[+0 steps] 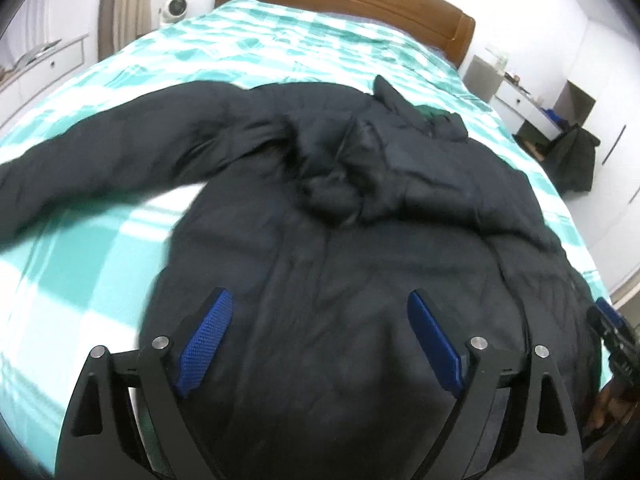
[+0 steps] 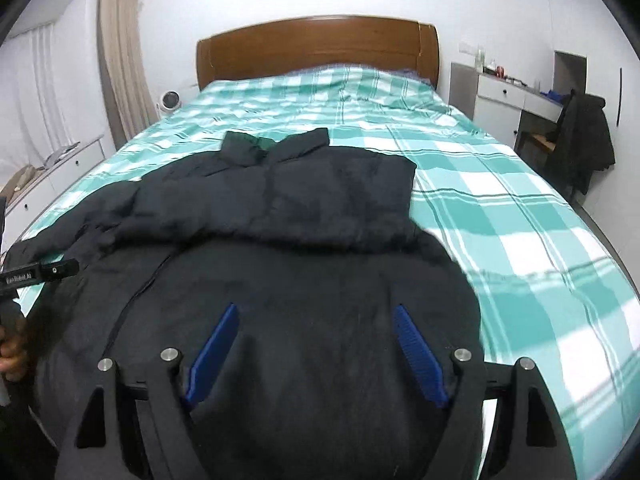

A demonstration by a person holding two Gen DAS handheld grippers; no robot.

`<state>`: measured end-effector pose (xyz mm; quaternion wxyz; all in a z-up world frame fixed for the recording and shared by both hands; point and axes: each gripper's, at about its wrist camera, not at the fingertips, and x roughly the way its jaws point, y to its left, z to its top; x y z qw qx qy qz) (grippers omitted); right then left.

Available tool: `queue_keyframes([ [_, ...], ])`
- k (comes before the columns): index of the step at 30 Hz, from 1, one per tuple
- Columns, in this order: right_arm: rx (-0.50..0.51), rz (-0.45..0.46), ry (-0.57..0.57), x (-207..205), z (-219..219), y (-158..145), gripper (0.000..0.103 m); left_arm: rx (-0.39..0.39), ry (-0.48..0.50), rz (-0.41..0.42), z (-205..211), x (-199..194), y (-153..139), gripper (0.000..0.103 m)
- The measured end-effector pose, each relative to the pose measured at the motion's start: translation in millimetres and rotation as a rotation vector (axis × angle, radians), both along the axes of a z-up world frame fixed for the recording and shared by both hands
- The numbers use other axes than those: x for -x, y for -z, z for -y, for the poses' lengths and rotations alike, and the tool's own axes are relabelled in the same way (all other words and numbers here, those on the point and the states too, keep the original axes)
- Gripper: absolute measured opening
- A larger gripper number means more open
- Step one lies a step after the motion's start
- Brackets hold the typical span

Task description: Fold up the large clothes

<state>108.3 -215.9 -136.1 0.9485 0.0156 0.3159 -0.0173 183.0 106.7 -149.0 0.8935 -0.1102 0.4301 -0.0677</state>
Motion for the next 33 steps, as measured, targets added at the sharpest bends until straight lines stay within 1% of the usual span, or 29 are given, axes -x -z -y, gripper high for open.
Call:
queue_keyframes([
  [2,0.020,0.009,-0.019,19.4,-10.9,4.9,0.082,-0.004,-0.018,0.000,-14.5,8.5,-3.9,0.090],
  [3,0.027,0.007,-0.028,17.9,-14.5,8.3,0.082,-0.004,-0.035,0.003,-24.6,10.8,-6.7,0.090],
  [4,0.034,0.003,-0.036,17.2,-17.9,10.8,0.082,-0.001,-0.058,0.009,-36.6,11.7,-9.6,0.091],
  [6,0.051,-0.006,-0.055,20.4,-24.0,12.7,0.082,-0.006,-0.132,0.020,-65.6,9.1,-13.3,0.094],
  [9,0.043,-0.001,-0.072,27.4,-30.0,9.7,0.082,-0.057,-0.346,-0.004,-123.3,-2.8,-12.7,0.094],
  [10,0.041,-0.001,-0.077,28.3,-31.8,9.2,0.082,-0.102,-0.428,-0.022,-142.2,-7.3,-12.4,0.094],
  [12,0.044,0.005,-0.086,29.3,-35.0,7.9,0.082,-0.169,-0.521,-0.039,-169.4,-11.3,-13.6,0.094],
  [14,0.052,0.006,-0.094,29.6,-38.3,8.5,0.082,-0.193,-0.579,-0.031,-191.1,-10.6,-18.5,0.094],
  [17,0.051,-0.002,-0.099,27.8,-40.3,10.3,0.082,-0.225,-0.612,-0.014,-205.5,-7.8,-25.1,0.094],
  [20,0.042,-0.010,-0.094,25.1,-41.0,11.8,0.082,-0.268,-0.623,-0.010,-210.3,-9.7,-27.1,0.094],
  [29,0.048,-0.023,-0.118,23.3,-48.1,14.1,0.082,-0.320,-0.629,-0.012,-210.5,-8.6,-27.1,0.094],
  [30,0.045,-0.026,-0.116,23.7,-47.9,14.8,0.082,-0.313,-0.627,-0.018,-212.7,-8.8,-26.7,0.094],
  [31,0.040,-0.027,-0.114,24.1,-47.5,15.4,0.082,-0.288,-0.628,-0.026,-216.9,-7.8,-25.2,0.094],
  [32,0.038,-0.028,-0.114,24.2,-47.2,15.6,0.082,-0.258,-0.633,-0.033,-222.2,-7.0,-23.2,0.094],
  [33,0.035,-0.030,-0.113,24.5,-47.1,16.2,0.082,-0.204,-0.651,-0.041,-231.5,-5.4,-20.0,0.094],
])
